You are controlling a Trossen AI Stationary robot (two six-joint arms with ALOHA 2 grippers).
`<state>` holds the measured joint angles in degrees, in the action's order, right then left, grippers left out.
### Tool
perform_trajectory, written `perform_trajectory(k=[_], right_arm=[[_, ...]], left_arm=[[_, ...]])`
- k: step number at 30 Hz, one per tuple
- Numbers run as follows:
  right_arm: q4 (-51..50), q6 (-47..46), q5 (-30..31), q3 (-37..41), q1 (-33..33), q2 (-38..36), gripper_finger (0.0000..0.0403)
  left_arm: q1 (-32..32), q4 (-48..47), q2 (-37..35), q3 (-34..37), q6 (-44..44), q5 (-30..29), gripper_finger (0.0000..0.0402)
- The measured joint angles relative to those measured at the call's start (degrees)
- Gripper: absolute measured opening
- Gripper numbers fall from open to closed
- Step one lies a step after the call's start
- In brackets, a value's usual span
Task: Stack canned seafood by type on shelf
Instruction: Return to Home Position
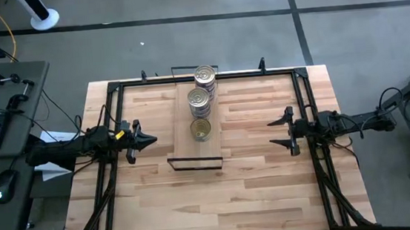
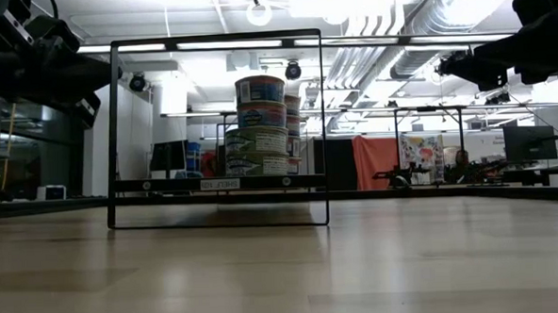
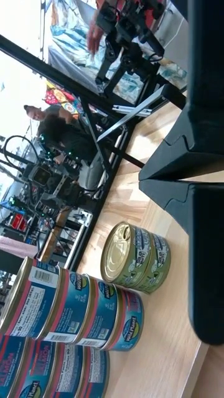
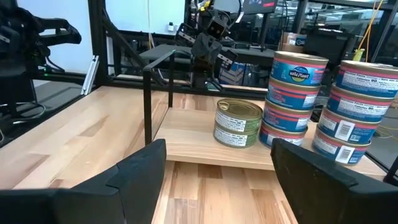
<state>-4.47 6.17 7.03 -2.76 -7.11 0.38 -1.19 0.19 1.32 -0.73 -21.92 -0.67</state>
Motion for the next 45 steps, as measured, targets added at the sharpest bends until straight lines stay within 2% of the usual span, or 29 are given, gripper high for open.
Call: perform_trajectory(k=[45], right_arm=[[0.0, -0.1, 0.0, 0.0, 0.0, 0.4, 0.0279]], left_arm=[[0.2, 0.6, -1.1, -0.1, 0.0, 0.0, 0.0000]])
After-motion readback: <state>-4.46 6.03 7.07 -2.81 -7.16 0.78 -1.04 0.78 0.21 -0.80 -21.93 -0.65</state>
